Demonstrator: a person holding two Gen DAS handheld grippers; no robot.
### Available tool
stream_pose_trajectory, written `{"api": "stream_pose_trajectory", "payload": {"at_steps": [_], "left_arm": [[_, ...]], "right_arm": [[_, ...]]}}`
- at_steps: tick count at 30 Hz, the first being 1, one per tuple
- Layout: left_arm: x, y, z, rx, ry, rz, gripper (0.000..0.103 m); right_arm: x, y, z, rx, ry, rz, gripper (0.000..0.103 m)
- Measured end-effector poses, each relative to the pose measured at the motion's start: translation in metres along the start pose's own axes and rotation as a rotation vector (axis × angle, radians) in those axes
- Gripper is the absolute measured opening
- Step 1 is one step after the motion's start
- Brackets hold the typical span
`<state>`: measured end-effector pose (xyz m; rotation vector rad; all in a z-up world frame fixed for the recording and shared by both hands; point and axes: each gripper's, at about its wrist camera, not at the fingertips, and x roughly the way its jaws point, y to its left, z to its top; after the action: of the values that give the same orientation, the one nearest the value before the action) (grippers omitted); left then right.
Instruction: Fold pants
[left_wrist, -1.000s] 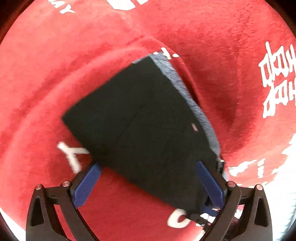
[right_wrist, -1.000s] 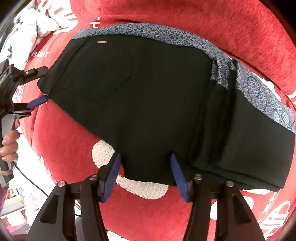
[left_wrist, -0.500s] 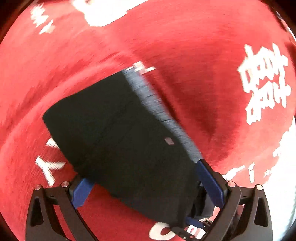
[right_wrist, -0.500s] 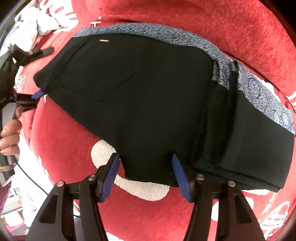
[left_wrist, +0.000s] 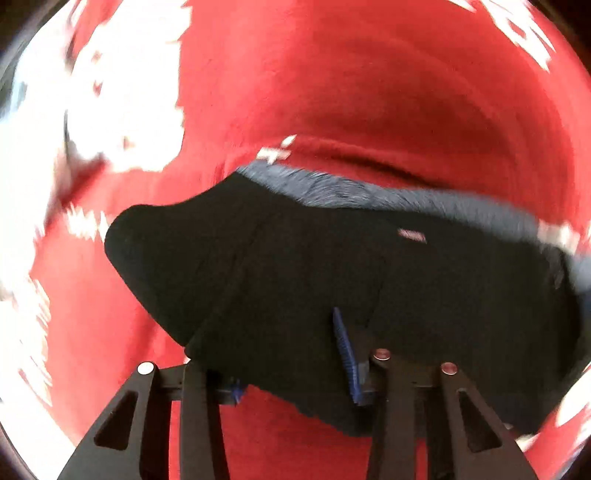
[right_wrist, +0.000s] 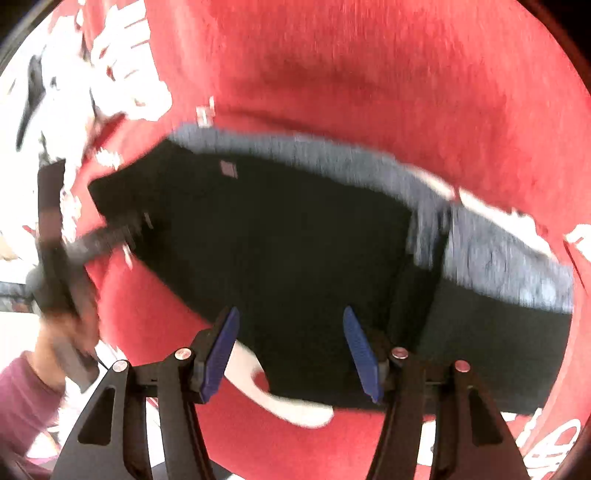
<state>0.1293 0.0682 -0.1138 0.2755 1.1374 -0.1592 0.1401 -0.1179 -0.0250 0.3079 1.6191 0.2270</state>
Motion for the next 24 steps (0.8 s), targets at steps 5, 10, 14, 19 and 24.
{"api": "stream_pose_trajectory", "payload": {"at_steps": [5, 10, 14, 19, 24], "left_arm": [[-0.006, -0.022, -0.006, 0.169, -0.052, 0.110, 0.041], [-0.003, -0.029, -0.009, 0.233, -0.076, 0.155, 0.041], [-0.006, -0.035, -0.012, 0.259, -0.092, 0.170, 0.041], [-0.007, -0.034, -0.012, 0.263, -0.103, 0.171, 0.041], [-0.013, -0.042, -0.014, 0.271, -0.097, 0.178, 0.041]], "right_arm": [[0.002, 0.034, 0.072, -0.010, 0.055, 0.233, 0.075], [0.038, 0.107, 0.124, -0.114, 0.220, 0.380, 0.077], [0.070, 0.158, 0.138, -0.220, 0.345, 0.368, 0.077], [0.117, 0.184, 0.139, -0.249, 0.511, 0.222, 0.077], [0.135, 0.161, 0.131, -0.174, 0.542, 0.236, 0.038]]}}
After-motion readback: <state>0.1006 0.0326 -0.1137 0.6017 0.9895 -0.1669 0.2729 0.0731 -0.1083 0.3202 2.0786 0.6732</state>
